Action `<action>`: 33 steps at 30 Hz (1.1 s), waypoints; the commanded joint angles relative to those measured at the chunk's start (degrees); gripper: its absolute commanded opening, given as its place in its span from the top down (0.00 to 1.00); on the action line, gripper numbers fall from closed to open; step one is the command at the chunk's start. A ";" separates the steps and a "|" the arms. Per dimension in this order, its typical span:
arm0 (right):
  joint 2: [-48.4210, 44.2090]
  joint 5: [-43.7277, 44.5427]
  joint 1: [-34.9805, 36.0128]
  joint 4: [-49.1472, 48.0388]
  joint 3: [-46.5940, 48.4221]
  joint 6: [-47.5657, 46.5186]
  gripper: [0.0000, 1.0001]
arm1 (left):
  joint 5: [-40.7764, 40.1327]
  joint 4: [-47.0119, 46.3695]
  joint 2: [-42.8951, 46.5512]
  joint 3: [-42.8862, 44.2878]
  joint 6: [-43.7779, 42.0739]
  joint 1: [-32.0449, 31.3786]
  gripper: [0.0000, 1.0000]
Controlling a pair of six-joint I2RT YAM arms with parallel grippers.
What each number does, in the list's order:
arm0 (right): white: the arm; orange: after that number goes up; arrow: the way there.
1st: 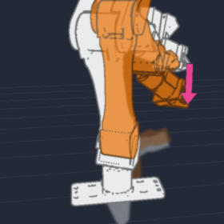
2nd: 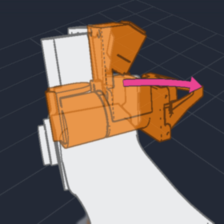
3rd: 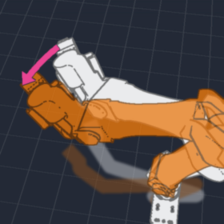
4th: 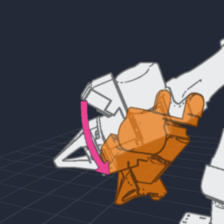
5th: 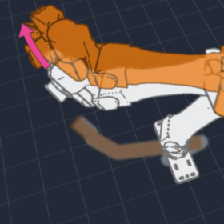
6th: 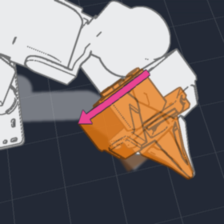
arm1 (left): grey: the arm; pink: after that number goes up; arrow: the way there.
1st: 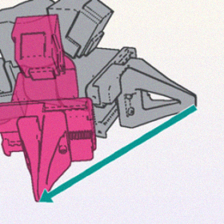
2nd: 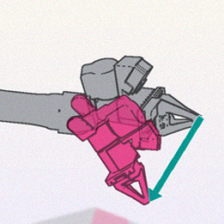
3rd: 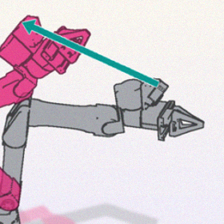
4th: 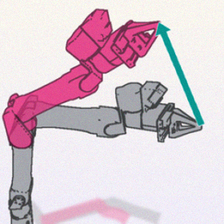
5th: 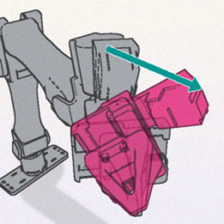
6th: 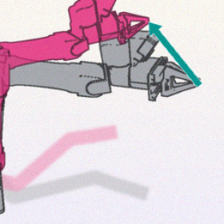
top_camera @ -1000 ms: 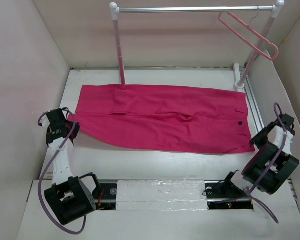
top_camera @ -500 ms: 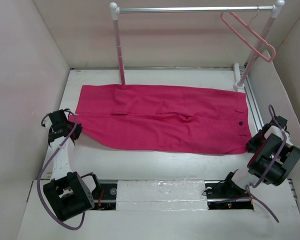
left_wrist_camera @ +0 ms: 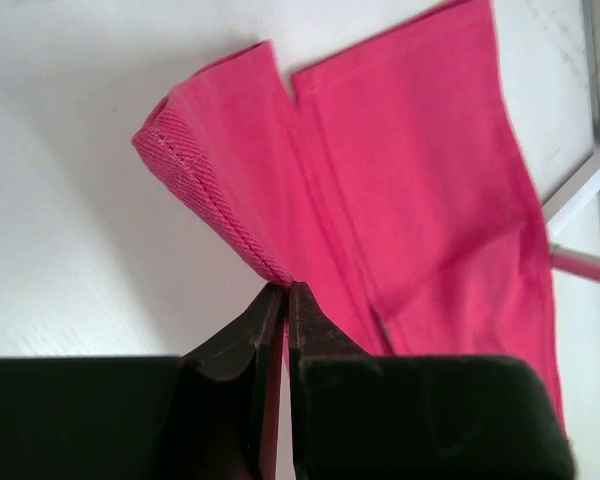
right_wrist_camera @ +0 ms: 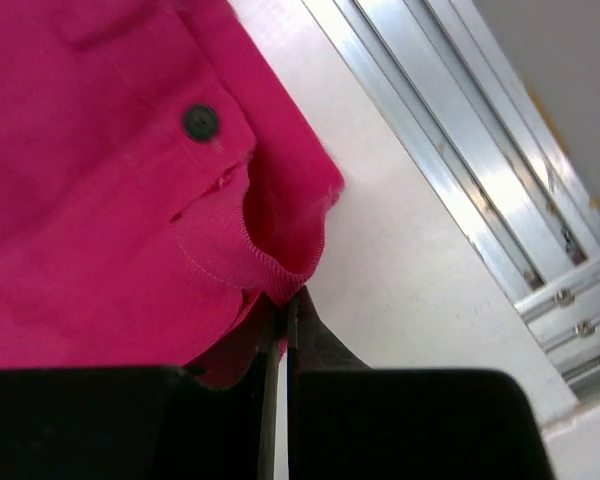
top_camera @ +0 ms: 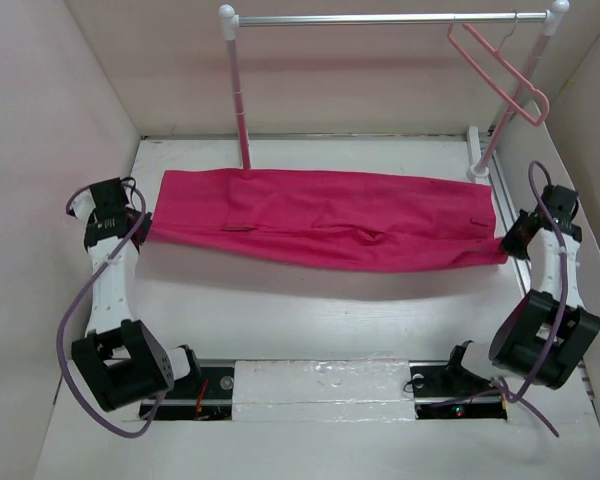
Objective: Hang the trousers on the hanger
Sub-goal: Fold the trousers at the center of the board.
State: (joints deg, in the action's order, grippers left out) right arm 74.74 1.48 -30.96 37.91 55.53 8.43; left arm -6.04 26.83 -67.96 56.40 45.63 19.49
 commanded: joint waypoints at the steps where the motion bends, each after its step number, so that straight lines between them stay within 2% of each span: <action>1: 2.77 2.56 3.35 -5.03 8.35 0.71 1.00 | -7.84 -1.43 -3.74 7.40 0.60 -0.06 1.00; 7: 19.28 3.37 6.61 -5.56 27.77 -0.16 1.00 | -11.35 -8.72 -13.41 13.10 0.08 -4.27 1.00; 8: 24.96 1.97 6.61 -7.48 33.27 -0.16 1.00 | -13.27 -8.81 -19.34 18.95 -0.79 -5.76 1.00; 10: 26.76 1.43 7.14 -8.02 35.16 -0.16 1.00 | -13.56 -8.99 -21.84 21.36 -1.06 -6.47 1.00; 11: 28.69 1.51 7.14 -8.12 37.18 -0.08 1.00 | -13.73 -7.77 -27.34 23.82 -1.15 -6.48 1.00; 16: 41.70 0.21 7.14 -7.05 49.83 0.01 1.00 | -17.59 -2.67 -42.93 44.20 -3.26 -9.71 1.00; 21: 46.19 -3.67 6.61 -12.59 52.05 2.47 1.00 | -18.83 1.02 -54.63 59.92 -6.08 -10.78 1.00; 23: 46.72 -3.93 6.61 -12.86 52.31 4.22 1.00 | -18.39 1.83 -56.74 62.77 -6.51 -10.78 1.00; 24: 46.55 -4.11 7.22 -14.25 52.14 4.40 0.94 | -16.13 0.00 -56.67 62.95 -8.08 -10.78 1.00; 25: 46.55 -4.03 7.75 -14.36 51.96 4.41 0.85 | -14.97 -1.33 -56.75 62.95 -9.32 -10.78 0.78; 26: 46.29 -4.02 7.76 -14.10 51.88 3.88 0.57 | -14.44 -1.43 -57.01 63.39 -10.46 -10.78 0.69; 27: 46.11 -4.63 7.76 -13.48 51.53 3.44 0.45 | -14.78 -0.47 -57.19 64.96 -10.56 -10.78 0.61; 28: 45.76 -4.99 7.76 -13.39 50.83 3.44 0.37 | -14.87 0.23 -56.41 65.06 -10.82 -10.78 0.50; 29: 44.45 -5.43 7.76 -13.48 49.86 3.18 0.27 | -14.44 -0.19 -55.71 64.54 -12.13 -10.78 0.45; 30: 43.31 -6.13 8.28 -14.09 47.16 2.91 0.25 | -14.17 -0.89 -54.31 62.19 -13.01 -10.78 0.35; 32: 41.11 -6.40 8.28 -14.09 43.89 2.56 0.21 | -15.05 -1.69 -49.83 58.32 -13.55 -10.78 0.30; 33: 38.40 -7.79 7.76 -14.96 39.96 2.39 0.20 | -14.27 -1.52 -47.98 53.16 -12.94 -10.26 0.29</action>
State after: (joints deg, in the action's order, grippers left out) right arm 119.90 -4.62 -22.79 26.24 100.07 11.70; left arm -19.11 25.17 -124.11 115.13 34.94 8.67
